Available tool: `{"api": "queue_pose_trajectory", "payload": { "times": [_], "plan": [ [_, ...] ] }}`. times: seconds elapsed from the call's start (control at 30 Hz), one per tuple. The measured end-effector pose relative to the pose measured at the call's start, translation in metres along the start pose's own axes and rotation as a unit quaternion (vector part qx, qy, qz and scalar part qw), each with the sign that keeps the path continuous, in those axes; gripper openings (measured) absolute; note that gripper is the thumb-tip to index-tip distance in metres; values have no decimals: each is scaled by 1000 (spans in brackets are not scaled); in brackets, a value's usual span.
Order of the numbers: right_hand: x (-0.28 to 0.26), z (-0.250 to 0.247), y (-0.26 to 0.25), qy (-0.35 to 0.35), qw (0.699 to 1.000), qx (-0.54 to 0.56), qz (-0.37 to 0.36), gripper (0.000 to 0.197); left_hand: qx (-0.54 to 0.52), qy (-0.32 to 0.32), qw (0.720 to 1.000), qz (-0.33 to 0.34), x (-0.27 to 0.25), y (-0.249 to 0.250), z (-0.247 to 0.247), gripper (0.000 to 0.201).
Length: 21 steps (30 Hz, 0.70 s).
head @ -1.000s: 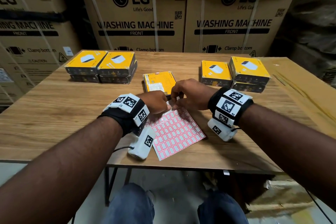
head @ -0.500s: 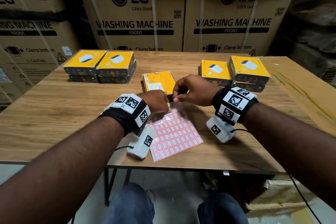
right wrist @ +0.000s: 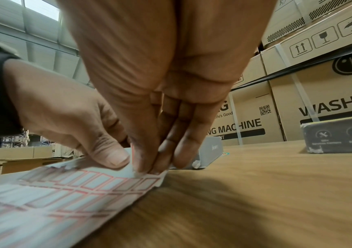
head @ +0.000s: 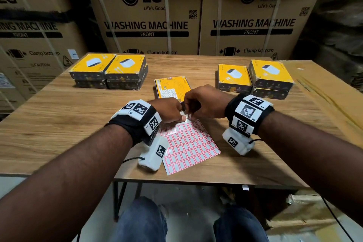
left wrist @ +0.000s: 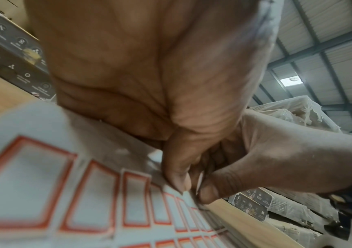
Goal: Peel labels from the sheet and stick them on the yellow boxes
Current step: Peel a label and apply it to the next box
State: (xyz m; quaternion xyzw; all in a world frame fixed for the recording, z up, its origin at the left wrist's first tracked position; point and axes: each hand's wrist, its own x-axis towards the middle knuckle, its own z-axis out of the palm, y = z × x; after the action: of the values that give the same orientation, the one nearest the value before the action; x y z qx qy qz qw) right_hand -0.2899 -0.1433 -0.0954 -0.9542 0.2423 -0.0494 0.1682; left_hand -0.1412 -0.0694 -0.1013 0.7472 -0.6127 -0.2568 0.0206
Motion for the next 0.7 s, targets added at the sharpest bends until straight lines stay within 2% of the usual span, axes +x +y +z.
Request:
{"api": "queue_pose_trajectory", "payload": {
  "times": [0.2,0.37,0.53,0.7],
  "plan": [
    [-1,-5,6,-3,997,69,27,19,-5,7,1000,13,0,-2,-1,21],
    [-5,-9,12,15,978,201,59,10,27,53,998,35,0,-1,-3,22],
    [1,-13,15,47,985,162,48,6,43,121,991,39,-3,-1,-14,12],
    [10,-25,3,31,996,73,41,6,62,210,974,63,-3,-5,-34,11]
  ]
}}
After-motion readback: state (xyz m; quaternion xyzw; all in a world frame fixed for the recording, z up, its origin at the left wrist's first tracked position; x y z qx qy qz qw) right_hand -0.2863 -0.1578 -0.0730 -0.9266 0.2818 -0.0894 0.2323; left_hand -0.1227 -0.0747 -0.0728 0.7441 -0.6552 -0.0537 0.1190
